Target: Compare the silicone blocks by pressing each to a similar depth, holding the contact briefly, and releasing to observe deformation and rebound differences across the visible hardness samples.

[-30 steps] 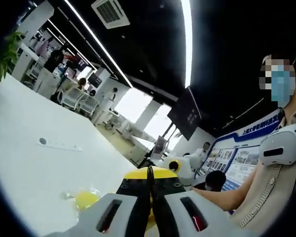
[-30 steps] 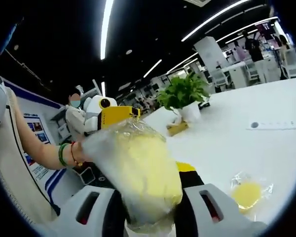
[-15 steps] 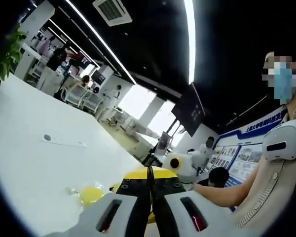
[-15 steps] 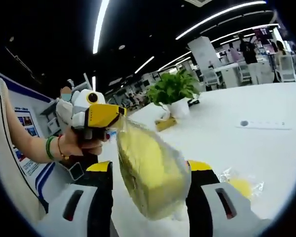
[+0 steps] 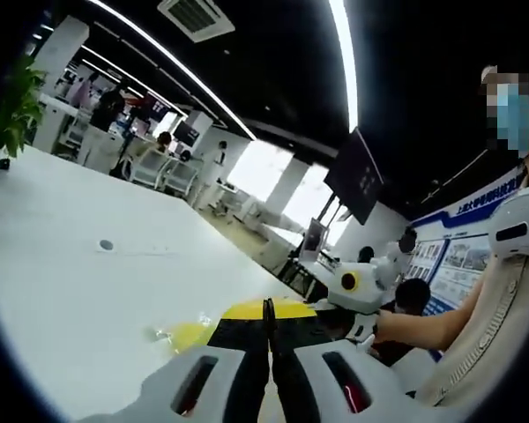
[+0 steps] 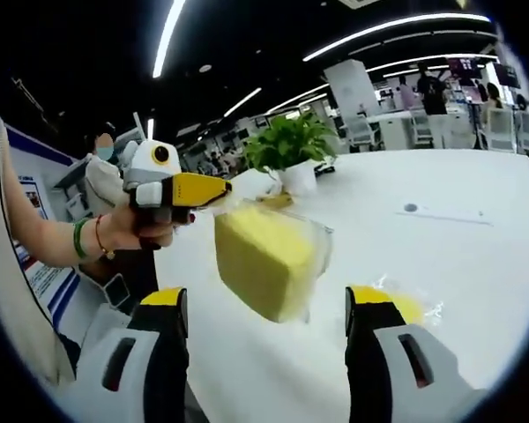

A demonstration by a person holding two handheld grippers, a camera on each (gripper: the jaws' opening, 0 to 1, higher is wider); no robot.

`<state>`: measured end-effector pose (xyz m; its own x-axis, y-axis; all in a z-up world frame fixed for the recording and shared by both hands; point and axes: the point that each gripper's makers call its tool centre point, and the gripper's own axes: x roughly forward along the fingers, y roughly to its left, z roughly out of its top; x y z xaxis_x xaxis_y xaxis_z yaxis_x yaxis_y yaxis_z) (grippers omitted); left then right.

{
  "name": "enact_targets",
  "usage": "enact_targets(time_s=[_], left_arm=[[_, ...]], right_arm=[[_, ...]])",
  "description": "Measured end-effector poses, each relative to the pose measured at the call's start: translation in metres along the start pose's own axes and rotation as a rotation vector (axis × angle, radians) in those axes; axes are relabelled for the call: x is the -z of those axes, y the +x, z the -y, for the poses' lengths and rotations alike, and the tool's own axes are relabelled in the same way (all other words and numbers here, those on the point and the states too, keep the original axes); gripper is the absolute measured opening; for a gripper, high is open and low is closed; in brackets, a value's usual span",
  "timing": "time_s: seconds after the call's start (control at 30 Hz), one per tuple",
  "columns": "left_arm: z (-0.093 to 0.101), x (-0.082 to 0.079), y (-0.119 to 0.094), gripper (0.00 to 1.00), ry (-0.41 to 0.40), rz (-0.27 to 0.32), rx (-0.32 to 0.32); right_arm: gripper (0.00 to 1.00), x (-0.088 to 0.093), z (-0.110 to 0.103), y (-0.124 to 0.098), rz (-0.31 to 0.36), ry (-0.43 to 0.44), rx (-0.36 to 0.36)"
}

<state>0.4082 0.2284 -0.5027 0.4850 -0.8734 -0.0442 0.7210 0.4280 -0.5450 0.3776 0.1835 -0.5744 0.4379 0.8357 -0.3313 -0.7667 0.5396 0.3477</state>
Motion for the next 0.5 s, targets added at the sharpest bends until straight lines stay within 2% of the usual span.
enact_targets(time_s=[0.1,0.23,0.33,0.5], left_arm=[[-0.007,0.003,-0.002,0.0,0.012,-0.01,-0.019],[-0.017,0.011,-0.005,0.0,0.019,-0.025,-0.042],[-0.026,0.022,-0.007,0.0,0.004,-0.049,-0.061],[-0.04,0.037,-0.012,0.0,-0.056,-0.057,-0.082]], right_arm=[[0.72,0.004,-0.001,-0.009,0.002,0.001,0.009],[0.72,0.019,0.003,-0.029,-0.013,0.021,0.055],[0.72,0.032,0.006,-0.042,-0.02,0.048,0.085],[0.71,0.048,0.01,-0.061,-0.026,0.101,0.127]])
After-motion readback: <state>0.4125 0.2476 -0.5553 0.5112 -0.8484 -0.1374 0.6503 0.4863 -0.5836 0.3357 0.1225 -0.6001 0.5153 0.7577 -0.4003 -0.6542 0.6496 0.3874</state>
